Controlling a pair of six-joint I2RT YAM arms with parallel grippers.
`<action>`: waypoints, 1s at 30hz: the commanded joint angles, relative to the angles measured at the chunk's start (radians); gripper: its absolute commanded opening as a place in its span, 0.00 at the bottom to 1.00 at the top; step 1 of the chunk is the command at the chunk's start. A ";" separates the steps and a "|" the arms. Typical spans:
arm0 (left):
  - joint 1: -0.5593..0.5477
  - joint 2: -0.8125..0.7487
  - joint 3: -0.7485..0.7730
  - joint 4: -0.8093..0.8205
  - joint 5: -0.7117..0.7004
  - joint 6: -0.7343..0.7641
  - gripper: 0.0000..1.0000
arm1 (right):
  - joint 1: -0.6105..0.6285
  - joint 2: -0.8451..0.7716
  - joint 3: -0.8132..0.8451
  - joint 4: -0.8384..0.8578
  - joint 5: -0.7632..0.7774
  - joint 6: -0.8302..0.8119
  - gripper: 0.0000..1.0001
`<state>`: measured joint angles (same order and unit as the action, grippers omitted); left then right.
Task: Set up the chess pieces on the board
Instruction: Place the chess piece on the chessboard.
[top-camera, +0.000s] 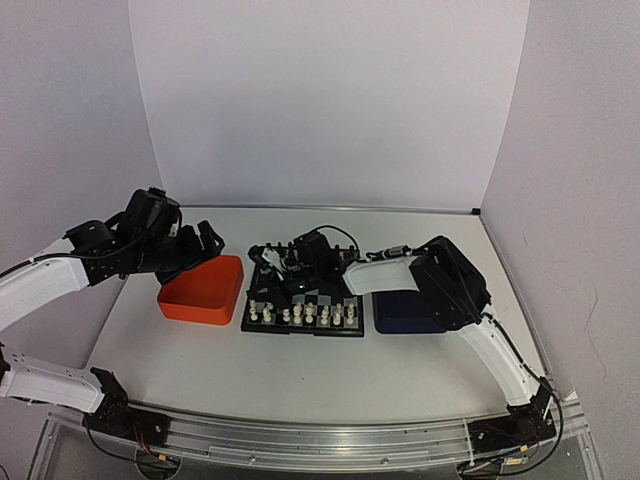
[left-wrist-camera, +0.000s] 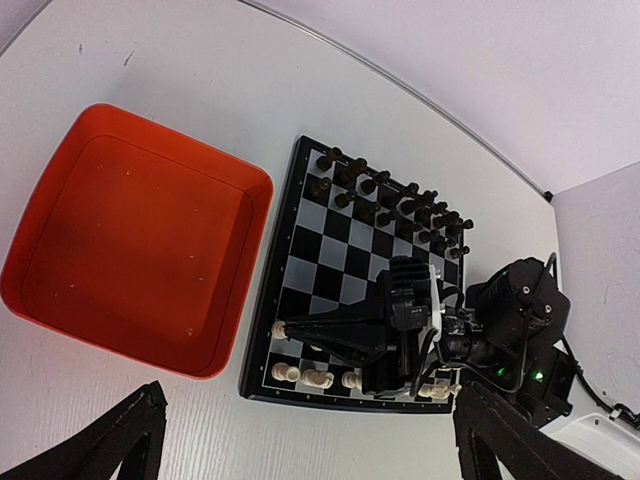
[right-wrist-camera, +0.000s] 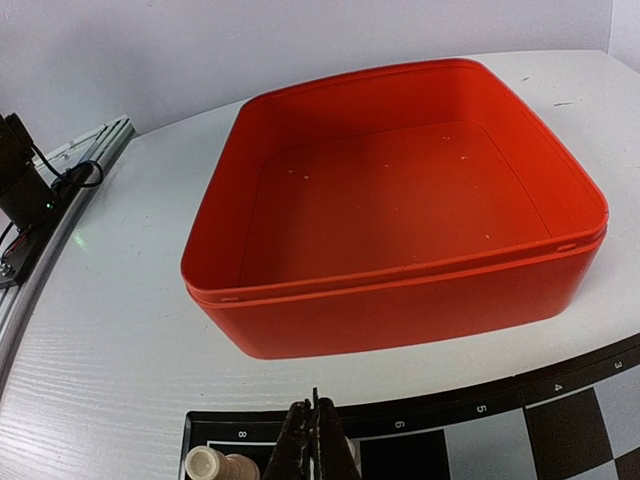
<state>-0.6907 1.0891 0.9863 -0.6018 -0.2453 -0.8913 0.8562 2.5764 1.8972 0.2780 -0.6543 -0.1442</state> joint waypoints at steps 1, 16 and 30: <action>0.004 0.010 0.000 0.018 0.004 -0.005 1.00 | 0.004 -0.082 -0.039 -0.011 -0.010 -0.033 0.00; 0.003 0.018 -0.005 0.045 0.033 -0.003 1.00 | 0.004 -0.158 -0.095 -0.013 -0.020 -0.018 0.00; 0.003 0.012 0.001 0.107 0.034 0.022 1.00 | 0.002 -0.321 -0.105 -0.011 0.156 0.131 0.40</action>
<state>-0.6907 1.1011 0.9848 -0.5596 -0.2100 -0.8896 0.8562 2.4382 1.8042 0.2449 -0.6018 -0.0719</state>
